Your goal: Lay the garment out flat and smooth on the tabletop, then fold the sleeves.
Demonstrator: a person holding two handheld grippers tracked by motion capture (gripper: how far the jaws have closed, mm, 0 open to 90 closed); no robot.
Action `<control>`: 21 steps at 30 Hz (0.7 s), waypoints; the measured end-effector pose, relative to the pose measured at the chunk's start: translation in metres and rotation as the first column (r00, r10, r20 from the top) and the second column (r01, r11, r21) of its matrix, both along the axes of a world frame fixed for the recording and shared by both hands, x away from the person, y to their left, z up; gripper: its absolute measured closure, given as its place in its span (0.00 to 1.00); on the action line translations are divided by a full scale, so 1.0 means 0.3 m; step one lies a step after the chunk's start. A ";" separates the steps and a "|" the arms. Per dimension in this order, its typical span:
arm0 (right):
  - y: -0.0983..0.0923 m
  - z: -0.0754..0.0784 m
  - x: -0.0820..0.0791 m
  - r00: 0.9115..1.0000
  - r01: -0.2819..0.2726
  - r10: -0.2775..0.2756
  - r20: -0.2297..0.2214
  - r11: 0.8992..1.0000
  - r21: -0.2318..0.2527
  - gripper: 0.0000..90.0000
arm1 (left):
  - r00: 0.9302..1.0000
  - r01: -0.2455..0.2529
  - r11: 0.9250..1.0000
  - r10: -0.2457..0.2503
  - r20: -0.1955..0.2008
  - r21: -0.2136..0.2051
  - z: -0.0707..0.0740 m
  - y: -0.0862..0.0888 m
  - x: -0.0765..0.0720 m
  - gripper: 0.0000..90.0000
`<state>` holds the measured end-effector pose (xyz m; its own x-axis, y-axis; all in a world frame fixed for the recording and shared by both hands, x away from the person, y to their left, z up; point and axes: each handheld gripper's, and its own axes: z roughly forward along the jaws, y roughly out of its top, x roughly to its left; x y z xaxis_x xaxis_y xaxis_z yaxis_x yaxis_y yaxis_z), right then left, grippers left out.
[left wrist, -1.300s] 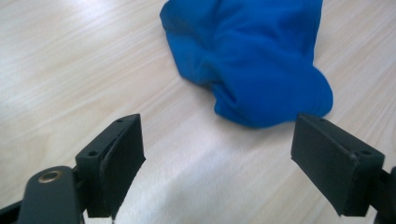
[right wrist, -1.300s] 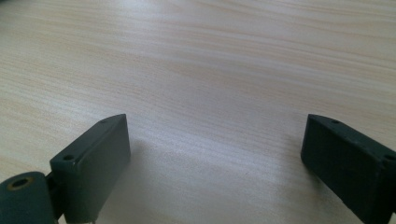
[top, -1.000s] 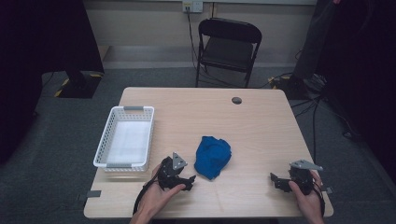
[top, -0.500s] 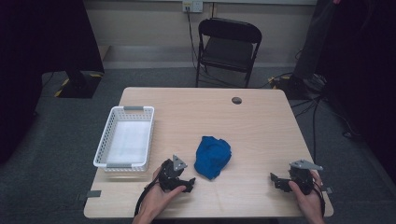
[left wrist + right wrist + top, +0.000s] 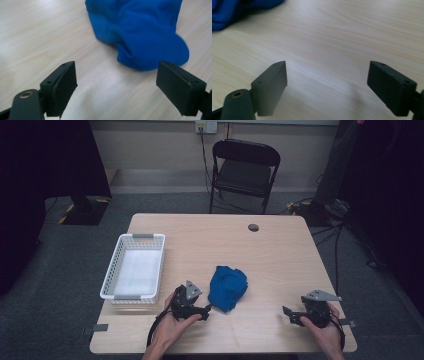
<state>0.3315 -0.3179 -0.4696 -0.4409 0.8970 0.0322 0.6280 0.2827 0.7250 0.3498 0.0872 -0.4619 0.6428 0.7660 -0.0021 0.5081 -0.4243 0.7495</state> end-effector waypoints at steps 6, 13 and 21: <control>0.062 0.045 -0.008 0.997 -0.068 0.068 0.038 0.998 -0.009 0.27 | 0.999 0.002 1.000 -0.002 0.034 -0.008 0.028 -0.014 0.004 0.18; 0.126 0.082 0.007 0.991 -0.120 0.121 0.056 0.993 -0.015 0.27 | 0.998 0.012 1.000 -0.011 0.068 -0.019 0.051 -0.040 0.016 0.20; 0.219 0.084 0.048 0.986 -0.162 0.163 0.043 0.986 -0.034 0.28 | 0.997 0.056 0.998 -0.055 0.062 0.000 0.042 -0.086 0.036 0.22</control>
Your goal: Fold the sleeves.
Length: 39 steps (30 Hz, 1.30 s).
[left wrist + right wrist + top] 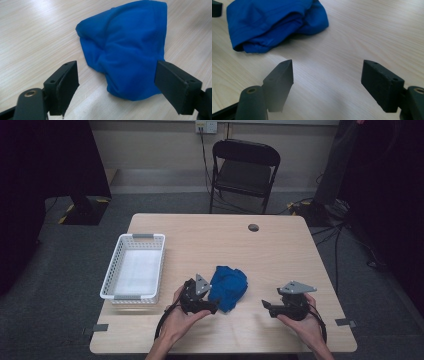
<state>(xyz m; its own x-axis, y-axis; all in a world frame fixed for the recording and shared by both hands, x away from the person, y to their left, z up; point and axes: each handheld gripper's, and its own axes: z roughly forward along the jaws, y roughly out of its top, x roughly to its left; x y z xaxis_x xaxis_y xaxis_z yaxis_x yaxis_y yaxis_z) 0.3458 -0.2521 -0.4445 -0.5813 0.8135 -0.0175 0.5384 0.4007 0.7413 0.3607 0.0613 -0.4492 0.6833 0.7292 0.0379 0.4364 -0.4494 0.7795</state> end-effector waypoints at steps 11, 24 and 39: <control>0.128 0.035 0.057 0.996 -0.083 0.083 0.019 0.996 0.021 0.31 | 1.000 -0.004 1.000 0.004 0.003 -0.019 0.006 -0.024 0.051 0.22; 0.214 0.028 0.154 0.991 -0.134 0.136 -0.015 0.989 0.064 0.36 | 0.999 0.031 0.999 -0.032 -0.029 -0.039 -0.022 -0.054 0.096 0.30; 0.241 -0.012 0.185 0.988 -0.146 0.150 -0.034 0.983 0.109 0.61 | 0.992 0.103 0.993 -0.107 -0.064 -0.065 -0.052 -0.063 0.093 0.62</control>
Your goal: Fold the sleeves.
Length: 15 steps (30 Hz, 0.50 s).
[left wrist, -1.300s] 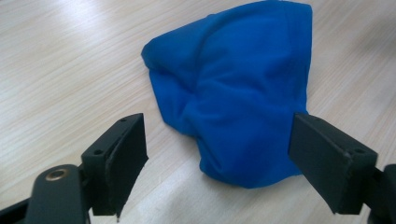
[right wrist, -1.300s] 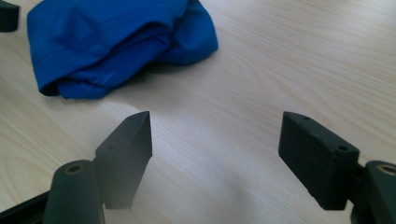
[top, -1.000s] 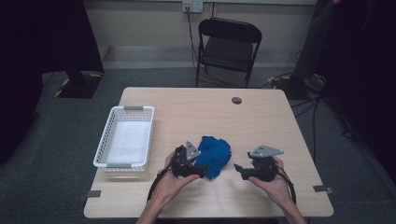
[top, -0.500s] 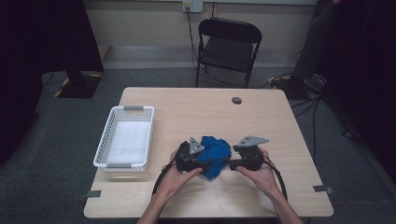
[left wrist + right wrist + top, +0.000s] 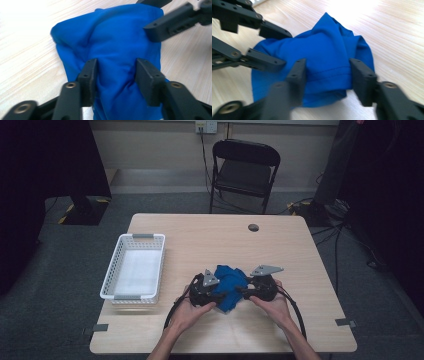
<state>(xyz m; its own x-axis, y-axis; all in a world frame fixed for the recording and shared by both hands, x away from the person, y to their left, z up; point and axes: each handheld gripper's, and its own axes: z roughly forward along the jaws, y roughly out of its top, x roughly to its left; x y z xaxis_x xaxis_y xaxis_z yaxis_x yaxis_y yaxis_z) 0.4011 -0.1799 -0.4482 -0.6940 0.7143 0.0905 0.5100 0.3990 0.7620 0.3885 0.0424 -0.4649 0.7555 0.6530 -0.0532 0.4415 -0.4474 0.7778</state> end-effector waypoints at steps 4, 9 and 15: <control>0.005 0.000 -0.003 1.000 -0.027 0.027 -0.011 1.000 0.000 0.79 | 0.999 0.030 0.999 -0.031 -0.027 -0.032 -0.003 -0.005 -0.003 0.72; 0.001 0.016 -0.013 0.999 -0.045 0.045 -0.006 0.999 0.030 0.88 | 0.997 0.071 0.997 -0.072 -0.025 -0.033 0.004 -0.017 -0.015 0.78; 0.000 0.044 -0.047 0.997 -0.070 0.070 0.015 0.996 0.046 0.91 | 0.994 0.106 0.993 -0.107 -0.024 -0.053 0.016 -0.043 -0.029 0.83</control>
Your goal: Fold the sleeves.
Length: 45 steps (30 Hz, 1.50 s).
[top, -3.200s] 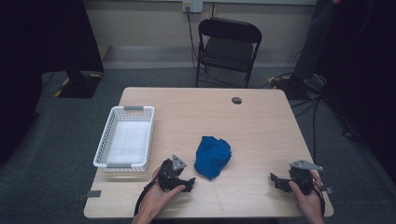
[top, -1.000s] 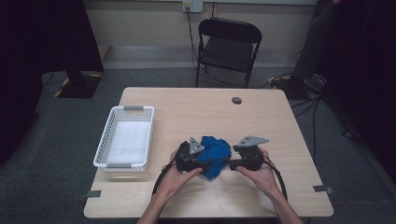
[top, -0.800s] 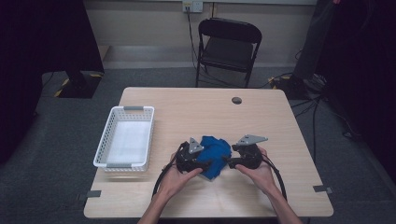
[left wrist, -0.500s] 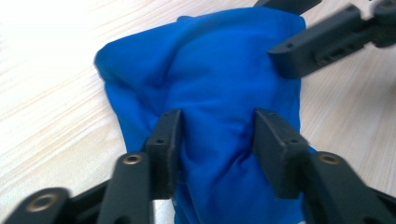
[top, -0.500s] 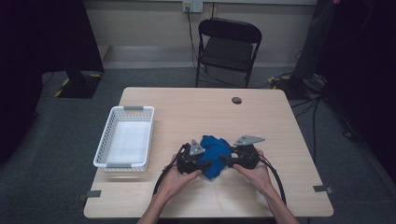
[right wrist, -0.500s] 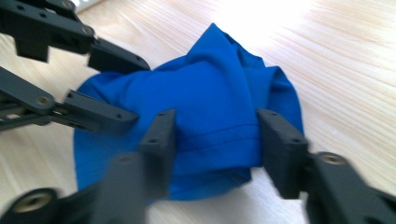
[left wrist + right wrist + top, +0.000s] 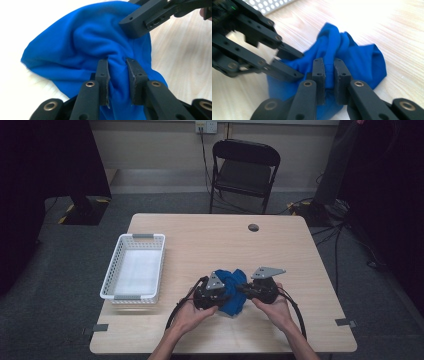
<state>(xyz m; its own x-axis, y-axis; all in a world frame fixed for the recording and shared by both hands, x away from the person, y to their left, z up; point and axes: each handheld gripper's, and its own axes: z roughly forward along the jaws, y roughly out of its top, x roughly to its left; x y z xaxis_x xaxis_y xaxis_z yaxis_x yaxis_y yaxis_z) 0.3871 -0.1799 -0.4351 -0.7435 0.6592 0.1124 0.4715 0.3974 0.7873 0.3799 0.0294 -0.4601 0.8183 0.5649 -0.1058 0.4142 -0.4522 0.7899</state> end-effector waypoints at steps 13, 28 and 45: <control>-0.008 0.040 -0.048 1.000 -0.018 0.017 0.013 0.999 0.045 0.92 | 1.000 -0.007 0.999 0.006 -0.023 -0.054 0.027 0.003 0.004 0.70; 0.103 0.007 -0.079 0.997 -0.075 0.075 0.022 0.997 0.013 0.92 | 0.983 -0.181 0.962 0.169 -0.076 -0.204 0.077 0.174 0.036 0.53; 0.183 -0.071 -0.116 0.985 -0.172 0.171 -0.015 0.983 -0.064 0.59 | 0.989 -0.125 0.989 0.118 -0.086 -0.081 0.021 0.107 0.035 0.54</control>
<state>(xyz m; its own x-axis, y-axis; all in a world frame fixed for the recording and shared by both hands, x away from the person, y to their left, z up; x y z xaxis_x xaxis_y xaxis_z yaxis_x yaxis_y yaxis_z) 0.3522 -0.1249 -0.4564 -0.8452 0.5282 0.0809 0.3992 0.5234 0.7528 0.3904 0.0615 -0.4537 0.7312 0.6455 -0.2207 0.5257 -0.3269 0.7854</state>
